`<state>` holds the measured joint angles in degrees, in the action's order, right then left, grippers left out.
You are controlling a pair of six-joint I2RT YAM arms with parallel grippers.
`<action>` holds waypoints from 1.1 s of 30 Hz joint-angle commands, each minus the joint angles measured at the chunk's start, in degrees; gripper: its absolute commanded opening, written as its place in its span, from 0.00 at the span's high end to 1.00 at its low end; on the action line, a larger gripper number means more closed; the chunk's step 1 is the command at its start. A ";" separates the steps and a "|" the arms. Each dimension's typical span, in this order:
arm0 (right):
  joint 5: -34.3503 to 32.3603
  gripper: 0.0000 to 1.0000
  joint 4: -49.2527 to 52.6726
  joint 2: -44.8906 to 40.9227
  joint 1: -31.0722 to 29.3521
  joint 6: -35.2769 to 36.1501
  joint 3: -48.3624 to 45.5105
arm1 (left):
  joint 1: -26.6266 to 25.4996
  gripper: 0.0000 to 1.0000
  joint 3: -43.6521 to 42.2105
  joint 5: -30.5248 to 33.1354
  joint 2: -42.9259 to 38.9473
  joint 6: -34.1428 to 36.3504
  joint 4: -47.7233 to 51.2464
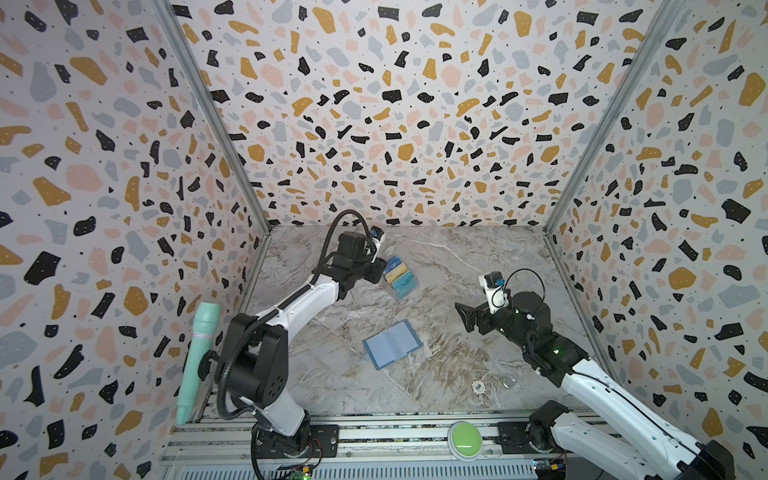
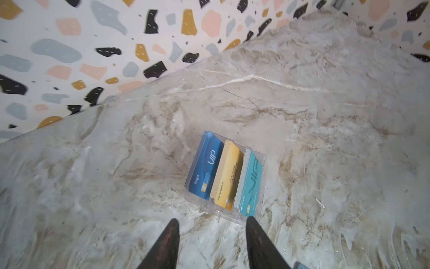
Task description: Take the credit cards out of the card holder
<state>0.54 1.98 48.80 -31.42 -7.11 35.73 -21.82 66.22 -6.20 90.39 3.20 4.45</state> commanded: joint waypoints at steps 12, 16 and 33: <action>-13.36 0.01 -21.10 8.73 11.20 -5.99 -7.68 | 0.33 0.15 -38.06 38.21 -27.63 -4.99 -27.45; -16.42 0.01 -35.95 12.34 17.37 -4.12 -15.48 | 0.72 0.14 -44.83 45.55 -27.81 -5.74 -34.88; -20.50 0.01 -69.18 23.45 24.88 2.72 -27.85 | 5.78 0.10 -56.50 44.31 -13.19 -0.01 -71.96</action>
<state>-19.57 -58.59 71.16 -7.11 -5.78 8.75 -17.78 9.78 37.78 76.38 3.22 -59.09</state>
